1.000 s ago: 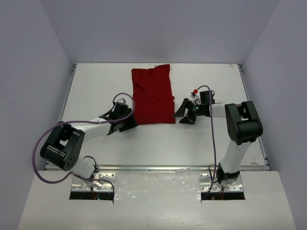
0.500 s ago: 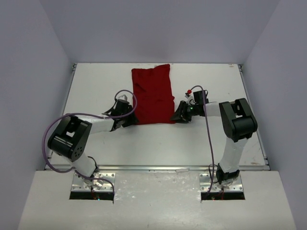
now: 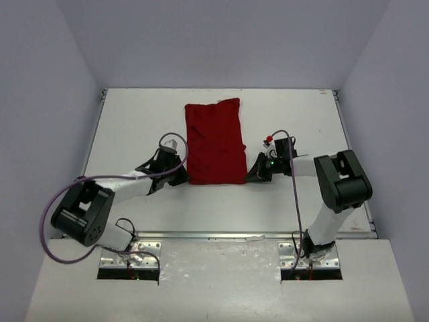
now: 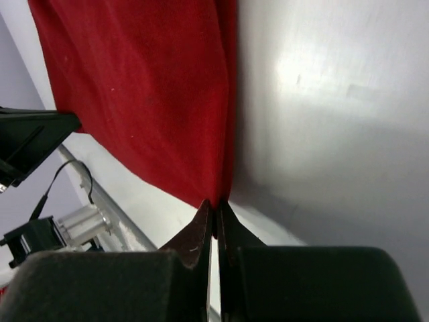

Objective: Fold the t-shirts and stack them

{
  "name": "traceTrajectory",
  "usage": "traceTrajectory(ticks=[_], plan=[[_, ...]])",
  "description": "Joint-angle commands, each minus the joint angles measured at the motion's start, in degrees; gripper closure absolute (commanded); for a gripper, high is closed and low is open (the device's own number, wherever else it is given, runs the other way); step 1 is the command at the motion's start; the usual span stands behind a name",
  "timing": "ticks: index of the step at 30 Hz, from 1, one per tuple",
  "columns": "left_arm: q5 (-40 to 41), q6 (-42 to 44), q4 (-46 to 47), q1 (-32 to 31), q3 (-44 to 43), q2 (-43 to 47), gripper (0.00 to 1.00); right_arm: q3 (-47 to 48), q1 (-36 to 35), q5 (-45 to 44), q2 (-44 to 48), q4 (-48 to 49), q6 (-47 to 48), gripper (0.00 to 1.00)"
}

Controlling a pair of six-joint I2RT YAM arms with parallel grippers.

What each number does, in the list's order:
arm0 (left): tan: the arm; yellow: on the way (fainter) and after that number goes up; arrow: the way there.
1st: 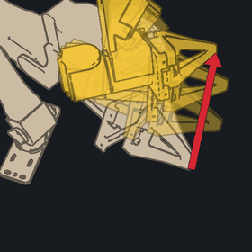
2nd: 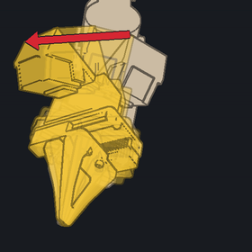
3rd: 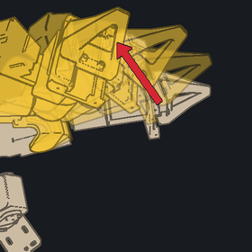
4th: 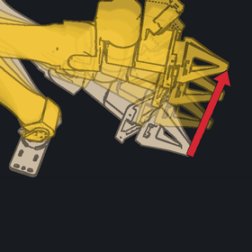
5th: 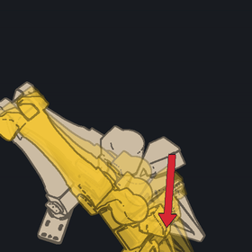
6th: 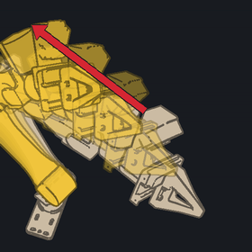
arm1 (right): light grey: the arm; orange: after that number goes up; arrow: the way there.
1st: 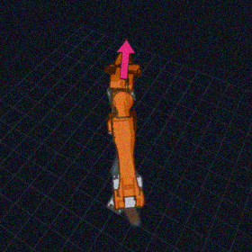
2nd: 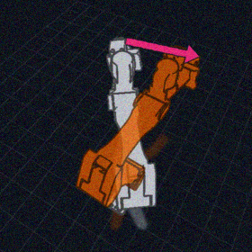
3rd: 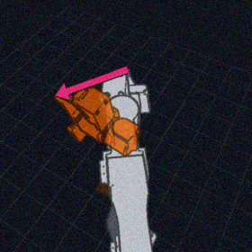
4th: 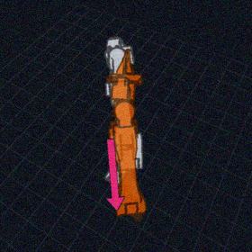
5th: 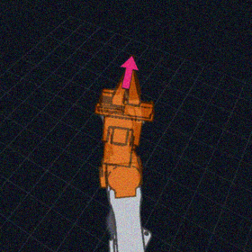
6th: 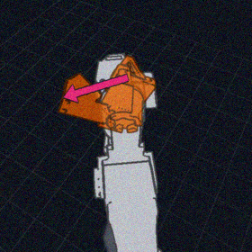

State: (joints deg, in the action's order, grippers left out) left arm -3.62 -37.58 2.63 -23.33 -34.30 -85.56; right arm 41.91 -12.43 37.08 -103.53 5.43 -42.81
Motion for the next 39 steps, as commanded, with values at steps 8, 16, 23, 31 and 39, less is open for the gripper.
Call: traceTrajectory(ticks=[8,16,23,31,39], plan=[[3.4,-9.3,-14.7,-11.2,10.1,33.6,1.0,-19.9,-2.7,0.7,34.5,-3.5,-6.3,0.99],[10.3,-6.5,-32.2,-11.4,-3.6,43.9,1.0,-5.6,-3.4,-4.8,51.6,-23.4,-4.2,0.99],[17.0,-2.3,-31.4,-9.7,-15.8,30.4,1.0,7.7,-2.9,-5.4,37.2,-25.6,-0.5,0.99],[6.6,1.2,-23.9,0.0,-19.5,16.5,1.0,22.6,-1.6,-5.1,21.8,-28.5,2.1,0.99],[1.9,3.2,-21.1,6.7,-26.9,5.1,1.0,29.7,0.2,-4.5,10.0,-27.9,2.6,0.99]])
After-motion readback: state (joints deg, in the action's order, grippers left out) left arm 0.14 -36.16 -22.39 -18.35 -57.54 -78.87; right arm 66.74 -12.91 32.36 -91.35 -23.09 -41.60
